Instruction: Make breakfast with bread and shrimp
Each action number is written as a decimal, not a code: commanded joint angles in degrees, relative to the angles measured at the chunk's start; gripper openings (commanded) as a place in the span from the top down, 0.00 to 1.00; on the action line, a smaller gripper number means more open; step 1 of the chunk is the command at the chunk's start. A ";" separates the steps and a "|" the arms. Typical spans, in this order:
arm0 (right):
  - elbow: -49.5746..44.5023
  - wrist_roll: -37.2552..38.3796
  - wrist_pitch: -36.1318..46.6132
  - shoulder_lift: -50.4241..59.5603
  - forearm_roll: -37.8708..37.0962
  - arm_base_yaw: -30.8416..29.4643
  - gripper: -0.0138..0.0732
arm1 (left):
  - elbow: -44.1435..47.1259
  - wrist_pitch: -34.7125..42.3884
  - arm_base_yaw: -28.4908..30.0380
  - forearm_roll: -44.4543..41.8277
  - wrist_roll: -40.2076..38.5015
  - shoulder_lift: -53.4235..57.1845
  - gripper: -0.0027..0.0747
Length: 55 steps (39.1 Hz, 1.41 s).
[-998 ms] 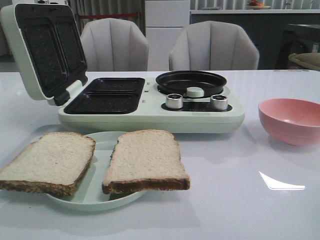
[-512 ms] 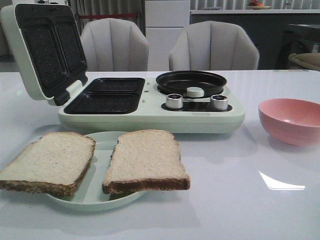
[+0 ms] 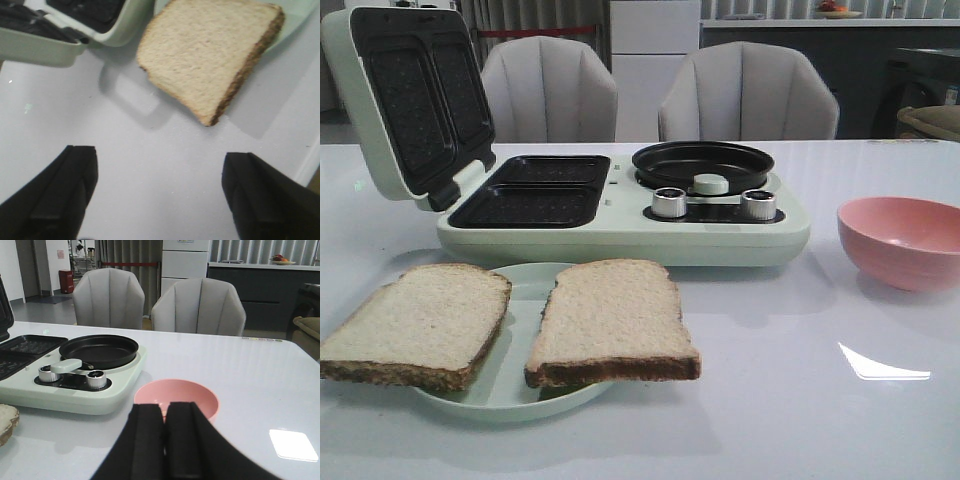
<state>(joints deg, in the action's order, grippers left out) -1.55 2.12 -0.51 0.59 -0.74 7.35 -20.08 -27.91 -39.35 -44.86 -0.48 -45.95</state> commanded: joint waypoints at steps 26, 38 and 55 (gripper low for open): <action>0.96 -0.29 4.47 1.24 -0.37 -0.25 0.67 | -8.69 3.96 -3.26 -27.17 -15.94 -30.70 0.23; 0.96 -0.29 4.47 1.24 -0.37 -0.25 0.67 | -9.31 3.96 -3.26 -30.28 -15.94 -35.10 0.23; 0.96 -0.29 4.47 1.24 -0.37 -0.25 0.67 | -12.81 1.89 -2.27 -35.74 -17.64 -41.38 0.23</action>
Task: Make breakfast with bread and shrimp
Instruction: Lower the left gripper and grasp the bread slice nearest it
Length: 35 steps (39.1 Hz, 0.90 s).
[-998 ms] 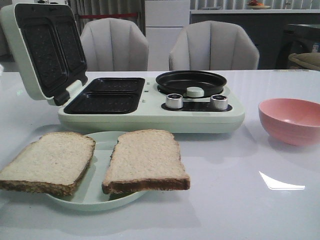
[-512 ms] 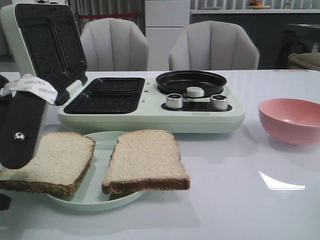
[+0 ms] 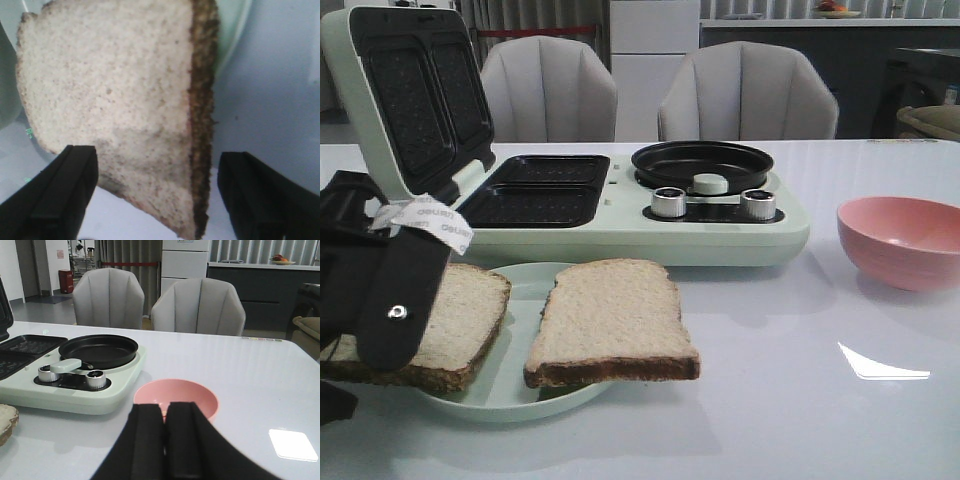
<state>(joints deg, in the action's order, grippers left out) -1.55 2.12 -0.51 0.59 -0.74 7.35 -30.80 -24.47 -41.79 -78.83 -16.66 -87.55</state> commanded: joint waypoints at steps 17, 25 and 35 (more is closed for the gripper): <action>0.96 -0.29 4.47 1.24 -0.37 -0.25 0.67 | -3.49 1.37 2.00 -2.68 -1.46 -1.81 0.24; 0.96 -0.29 4.47 1.24 -0.37 -0.25 0.67 | -3.49 3.17 2.49 -2.68 -1.46 -1.81 0.41; 0.96 -0.29 4.47 1.24 -0.37 -0.25 0.67 | -3.49 3.43 2.49 -2.51 -1.46 -1.81 0.81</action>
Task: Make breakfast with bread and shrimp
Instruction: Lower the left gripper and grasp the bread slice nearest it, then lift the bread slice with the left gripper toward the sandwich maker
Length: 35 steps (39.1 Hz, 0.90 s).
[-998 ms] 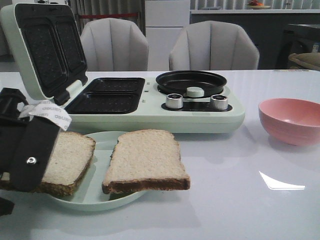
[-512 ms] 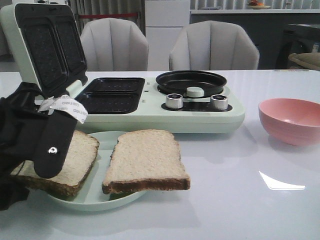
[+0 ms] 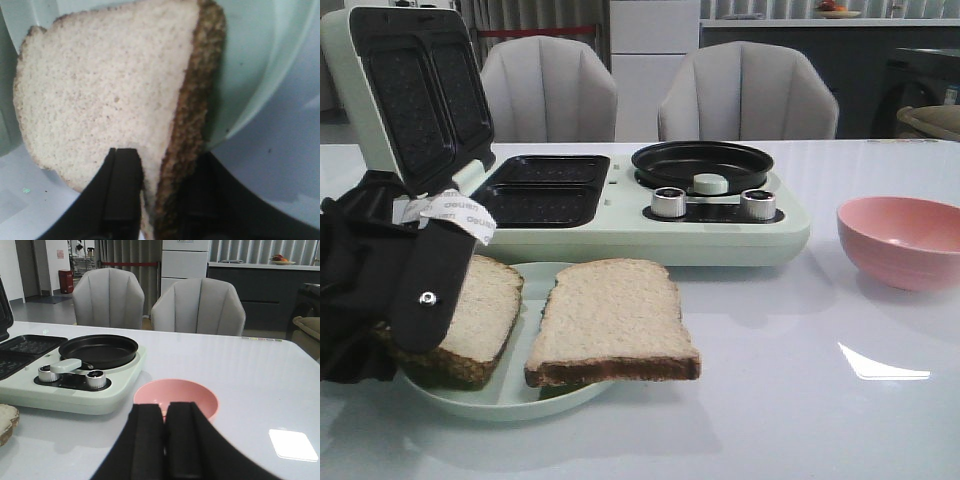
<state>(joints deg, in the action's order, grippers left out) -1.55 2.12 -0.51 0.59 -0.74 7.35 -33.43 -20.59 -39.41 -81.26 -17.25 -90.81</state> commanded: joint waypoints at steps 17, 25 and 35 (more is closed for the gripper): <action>0.96 -0.29 4.47 1.24 -0.37 -0.25 0.67 | -0.87 -6.39 -2.31 1.00 -0.87 6.13 0.81; 0.96 -0.29 4.47 1.24 -0.37 -0.25 0.67 | -0.99 -6.39 -3.77 0.98 -0.95 12.14 0.81; 0.96 -0.29 4.47 1.24 -0.37 -0.25 0.67 | -6.23 -8.37 -4.01 0.77 -0.95 16.02 0.81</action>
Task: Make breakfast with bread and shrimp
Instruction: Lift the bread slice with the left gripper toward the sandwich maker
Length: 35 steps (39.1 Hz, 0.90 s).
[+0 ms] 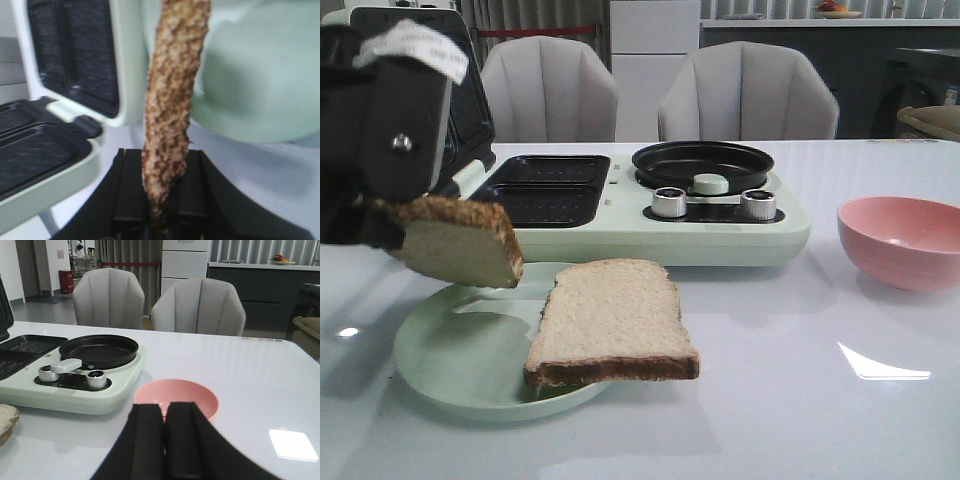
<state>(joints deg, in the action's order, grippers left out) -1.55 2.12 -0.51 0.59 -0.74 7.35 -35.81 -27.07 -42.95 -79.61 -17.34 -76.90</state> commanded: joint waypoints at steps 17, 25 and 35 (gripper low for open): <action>0.96 -0.29 4.47 1.24 -0.37 -0.25 0.67 | -17.38 3.96 4.62 -6.22 -1.46 -0.97 0.81; 0.96 -0.29 4.47 1.24 -0.37 -0.25 0.67 | -24.17 5.63 9.76 -7.89 -1.69 -6.72 0.81; 0.96 -0.29 4.47 1.24 -0.37 -0.25 0.67 | -34.51 12.40 16.23 -8.87 -1.69 -15.56 0.81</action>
<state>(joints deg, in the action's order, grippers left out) -1.55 2.12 -0.51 0.59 -0.74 7.35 -65.59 -16.94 -28.30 -86.64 -18.17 -92.21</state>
